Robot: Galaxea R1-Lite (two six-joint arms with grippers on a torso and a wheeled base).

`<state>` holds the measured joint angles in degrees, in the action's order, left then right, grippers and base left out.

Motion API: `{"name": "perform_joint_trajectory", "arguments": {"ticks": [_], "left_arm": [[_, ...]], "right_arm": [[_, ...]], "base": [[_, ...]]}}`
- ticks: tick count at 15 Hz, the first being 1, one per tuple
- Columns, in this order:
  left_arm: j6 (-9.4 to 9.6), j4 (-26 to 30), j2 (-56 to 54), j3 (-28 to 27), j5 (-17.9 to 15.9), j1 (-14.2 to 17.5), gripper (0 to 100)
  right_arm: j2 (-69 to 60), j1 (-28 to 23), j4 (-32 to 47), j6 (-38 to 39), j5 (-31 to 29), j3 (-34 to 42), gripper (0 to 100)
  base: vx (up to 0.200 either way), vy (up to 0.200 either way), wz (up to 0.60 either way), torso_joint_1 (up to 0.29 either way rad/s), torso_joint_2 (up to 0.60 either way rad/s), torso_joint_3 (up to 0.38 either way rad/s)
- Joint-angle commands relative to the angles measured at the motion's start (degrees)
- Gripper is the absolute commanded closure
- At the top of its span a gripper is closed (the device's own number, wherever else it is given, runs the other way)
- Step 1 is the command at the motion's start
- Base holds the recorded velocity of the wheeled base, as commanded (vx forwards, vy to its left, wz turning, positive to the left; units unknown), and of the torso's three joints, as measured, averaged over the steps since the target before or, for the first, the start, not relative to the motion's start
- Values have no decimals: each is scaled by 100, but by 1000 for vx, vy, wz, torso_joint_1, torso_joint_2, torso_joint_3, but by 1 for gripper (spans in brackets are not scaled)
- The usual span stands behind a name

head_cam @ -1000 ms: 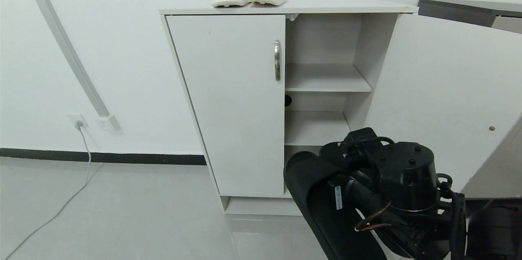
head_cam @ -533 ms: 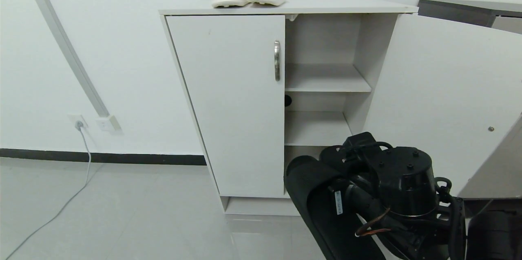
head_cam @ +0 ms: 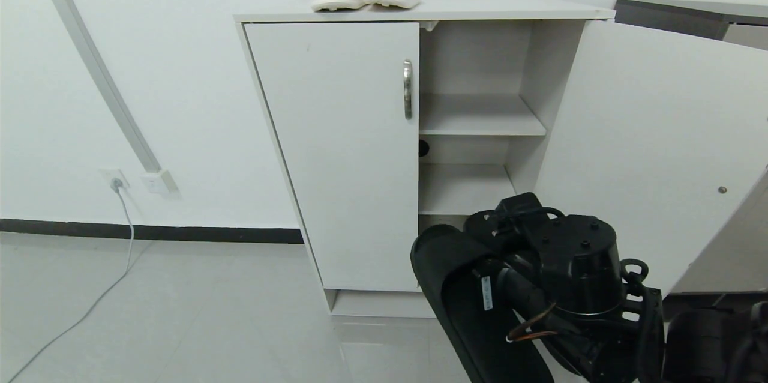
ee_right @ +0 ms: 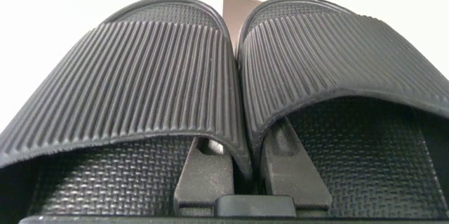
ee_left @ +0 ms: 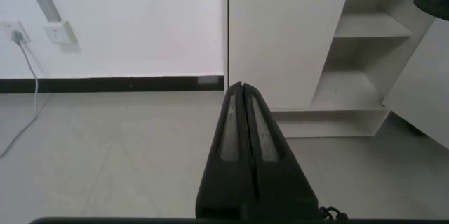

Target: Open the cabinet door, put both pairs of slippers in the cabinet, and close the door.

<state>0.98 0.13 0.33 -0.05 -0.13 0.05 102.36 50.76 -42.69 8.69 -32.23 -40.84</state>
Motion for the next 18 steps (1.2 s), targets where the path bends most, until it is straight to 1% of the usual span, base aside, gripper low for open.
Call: {"name": "perform_joint_trajectory", "arguments": {"ticks": [1,3,5,8,11,14,18], "left_arm": [[-18,4,-15,5,-4,4,100],[-10,4,-15,5,-13,4,100],[-27,4,-15,5,-4,4,100],[-27,4,-15,5,-4,4,100],[-18,4,-15,5,-4,4,100],[-18,4,-15,5,-4,4,100],[-54,4,-15,5,-4,4,100]], "right_arm": [[390,21,-2,45,-319,-372,100],[715,13,6,159,-767,-812,100],[961,13,15,168,-1031,-1093,100],[1207,13,-2,168,-1215,-1313,100],[1348,21,-11,238,-1444,-1515,100],[1629,-22,-29,414,-1453,-1611,100],[1972,-84,-240,555,-1435,-1611,100]], "base": [[0,0,0,0,0,0],[0,0,0,0,0,0],[0,0,0,0,0,0],[0,0,0,0,0,0],[0,-200,0,2,4,-4],[0,-200,0,4,7,-2],[0,0,0,0,0,0]]}}
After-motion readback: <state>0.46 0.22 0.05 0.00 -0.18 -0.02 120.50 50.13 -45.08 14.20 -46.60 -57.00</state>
